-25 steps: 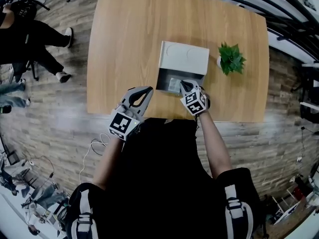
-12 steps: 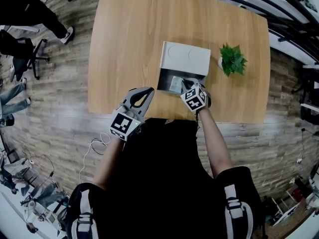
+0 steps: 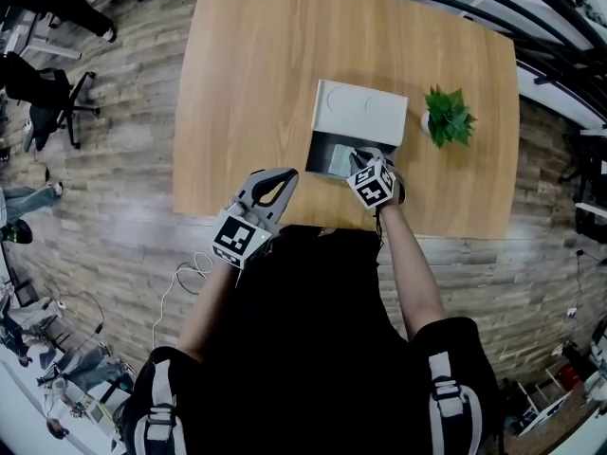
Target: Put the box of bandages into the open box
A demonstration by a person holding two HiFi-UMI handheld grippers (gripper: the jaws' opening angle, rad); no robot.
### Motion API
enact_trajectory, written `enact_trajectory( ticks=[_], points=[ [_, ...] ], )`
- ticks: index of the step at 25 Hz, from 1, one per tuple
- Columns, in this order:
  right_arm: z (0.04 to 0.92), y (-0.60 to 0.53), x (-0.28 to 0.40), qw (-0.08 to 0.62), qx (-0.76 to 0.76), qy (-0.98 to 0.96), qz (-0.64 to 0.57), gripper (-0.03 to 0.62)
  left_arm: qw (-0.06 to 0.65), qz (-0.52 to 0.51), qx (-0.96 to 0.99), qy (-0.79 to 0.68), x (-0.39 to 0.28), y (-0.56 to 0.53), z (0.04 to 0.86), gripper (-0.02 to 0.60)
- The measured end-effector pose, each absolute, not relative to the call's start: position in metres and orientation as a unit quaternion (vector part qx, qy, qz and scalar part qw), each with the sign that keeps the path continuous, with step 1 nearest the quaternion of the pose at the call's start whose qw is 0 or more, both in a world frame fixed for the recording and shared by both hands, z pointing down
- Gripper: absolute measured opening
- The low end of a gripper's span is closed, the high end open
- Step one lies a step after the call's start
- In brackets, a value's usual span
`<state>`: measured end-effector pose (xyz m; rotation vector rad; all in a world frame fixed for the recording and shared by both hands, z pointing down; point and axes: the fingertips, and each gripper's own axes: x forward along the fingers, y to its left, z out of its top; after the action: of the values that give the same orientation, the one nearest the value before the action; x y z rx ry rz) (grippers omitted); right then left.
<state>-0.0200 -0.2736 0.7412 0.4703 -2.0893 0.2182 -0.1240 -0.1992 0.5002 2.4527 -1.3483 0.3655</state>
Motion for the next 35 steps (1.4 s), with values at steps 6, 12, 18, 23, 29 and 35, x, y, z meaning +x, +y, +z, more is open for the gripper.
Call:
enact_trajectory(
  ticks=[6,12,18,23,29,35],
  points=[
    [0.738,-0.274,-0.023,0.471,0.2,-0.855,0.086,0.028,0.155,0.129,0.86,-0.469,-0.127,-0.196,0.498,0.023],
    [0.729,-0.269,-0.017,0.463,0.218,-0.855,0.084,0.028,0.15,0.123,0.868,-0.457,-0.122,-0.194,0.494,0.022],
    [0.72,-0.26,-0.006,0.453,0.228,-0.857,0.094,0.026,0.143,0.118,0.876,-0.445,-0.116,-0.194,0.493,0.023],
    [0.706,-0.247,0.002,0.438,0.244,-0.86,0.095,0.025,0.137,0.116,0.883,-0.433,-0.115,-0.189,0.489,0.022],
    [0.684,-0.242,0.015,0.411,0.281,-0.862,0.092,0.025,0.129,0.118,0.892,-0.416,-0.11,-0.189,0.49,0.023],
    [0.657,-0.232,0.015,0.381,0.304,-0.868,0.092,0.025,0.128,0.113,0.902,-0.398,-0.107,-0.185,0.489,0.023]
  ],
)
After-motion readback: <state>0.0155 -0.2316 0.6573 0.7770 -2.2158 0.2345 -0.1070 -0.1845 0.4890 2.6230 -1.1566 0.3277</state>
